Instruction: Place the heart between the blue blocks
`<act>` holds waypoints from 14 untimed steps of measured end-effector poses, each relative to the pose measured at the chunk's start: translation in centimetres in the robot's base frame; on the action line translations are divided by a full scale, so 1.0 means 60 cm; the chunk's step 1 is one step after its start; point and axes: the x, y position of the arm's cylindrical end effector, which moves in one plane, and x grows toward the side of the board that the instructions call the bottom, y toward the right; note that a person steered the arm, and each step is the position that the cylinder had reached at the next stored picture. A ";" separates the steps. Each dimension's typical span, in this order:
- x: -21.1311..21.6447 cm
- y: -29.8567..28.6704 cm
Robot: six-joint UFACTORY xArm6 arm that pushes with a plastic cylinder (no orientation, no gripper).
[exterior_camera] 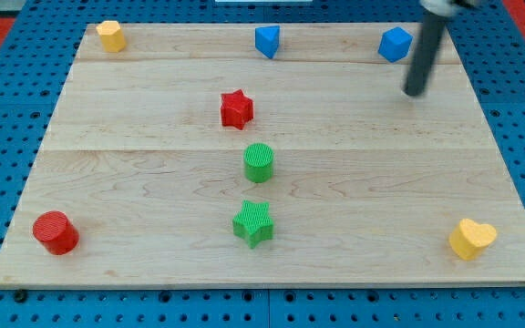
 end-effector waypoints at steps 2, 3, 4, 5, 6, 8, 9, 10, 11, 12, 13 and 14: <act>0.348 0.084; 0.360 0.003; 0.252 -0.086; 0.155 -0.202; 0.107 -0.201; 0.012 -0.204; 0.029 -0.168; 0.035 -0.131; 0.027 -0.073; -0.042 -0.088; -0.085 -0.085; -0.035 -0.002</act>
